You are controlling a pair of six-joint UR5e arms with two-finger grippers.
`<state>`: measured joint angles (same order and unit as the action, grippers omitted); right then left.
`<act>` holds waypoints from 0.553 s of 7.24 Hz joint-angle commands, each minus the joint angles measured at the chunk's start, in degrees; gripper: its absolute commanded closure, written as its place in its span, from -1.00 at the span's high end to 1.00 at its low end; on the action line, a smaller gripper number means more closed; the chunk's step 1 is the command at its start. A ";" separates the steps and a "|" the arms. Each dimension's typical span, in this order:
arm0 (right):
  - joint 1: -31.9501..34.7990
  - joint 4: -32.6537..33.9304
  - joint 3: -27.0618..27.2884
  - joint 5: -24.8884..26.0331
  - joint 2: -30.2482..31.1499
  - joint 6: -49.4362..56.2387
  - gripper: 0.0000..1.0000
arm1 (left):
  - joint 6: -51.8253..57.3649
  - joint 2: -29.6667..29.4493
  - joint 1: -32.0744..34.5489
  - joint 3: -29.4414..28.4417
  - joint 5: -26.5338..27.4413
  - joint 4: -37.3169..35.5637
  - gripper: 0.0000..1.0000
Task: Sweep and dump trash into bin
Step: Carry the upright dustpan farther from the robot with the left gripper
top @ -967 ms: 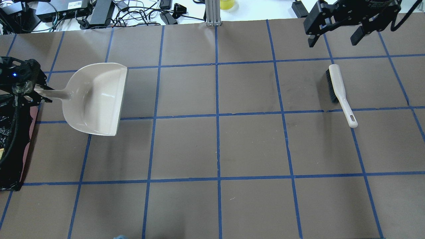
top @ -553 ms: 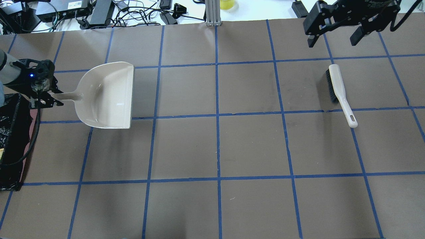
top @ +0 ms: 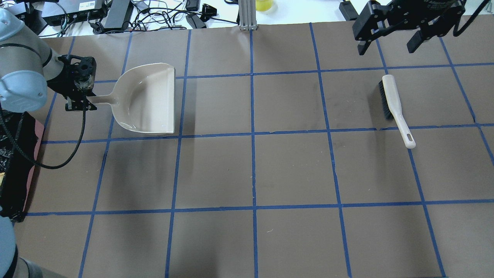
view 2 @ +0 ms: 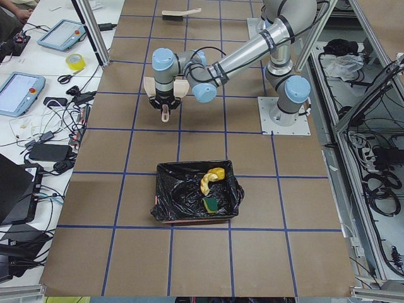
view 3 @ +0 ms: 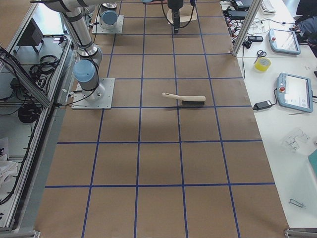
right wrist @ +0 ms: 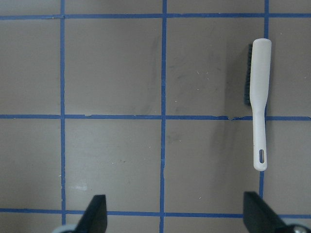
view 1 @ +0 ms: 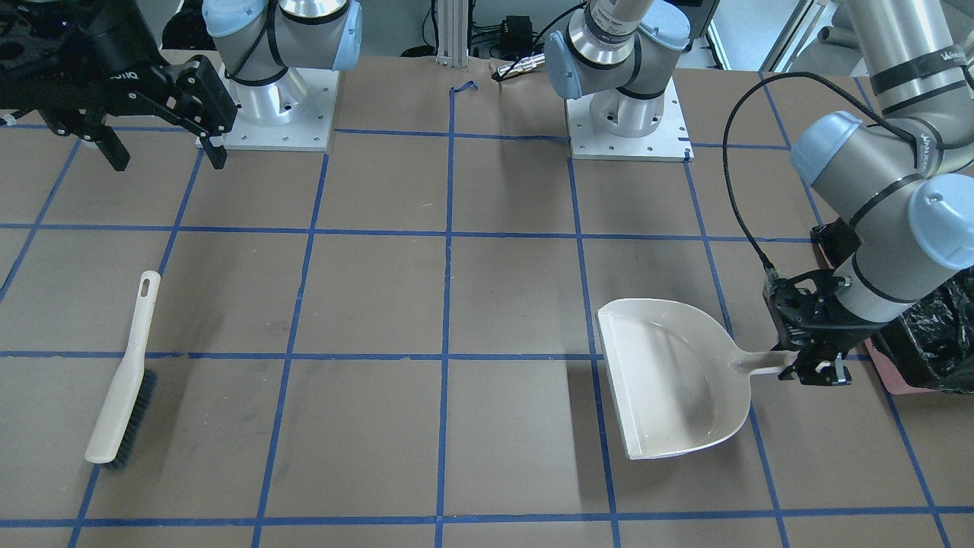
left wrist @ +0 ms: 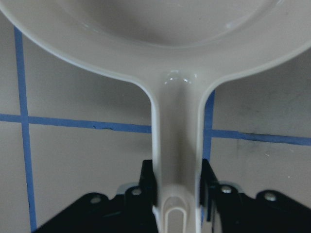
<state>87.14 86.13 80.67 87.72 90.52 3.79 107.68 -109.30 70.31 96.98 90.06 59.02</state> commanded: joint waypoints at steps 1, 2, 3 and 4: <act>-0.04 0.00 0.01 0.00 0.00 -0.01 1.00 | -0.54 -4.32 4.65 -2.50 3.46 -0.65 -0.87; -0.04 0.00 0.01 0.00 0.00 -0.01 1.00 | -0.54 -5.47 4.92 -2.93 3.63 -1.61 -0.87; -0.04 0.00 0.01 0.00 0.00 -0.01 1.00 | -1.41 -6.26 5.18 -3.81 3.63 -1.62 -0.87; -0.04 0.00 0.01 0.00 0.00 -0.01 1.00 | -1.59 -6.88 5.18 -5.30 3.46 -1.10 -0.87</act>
<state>87.11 86.13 80.68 87.72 90.53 3.78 106.54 -115.18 75.27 93.22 93.55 57.68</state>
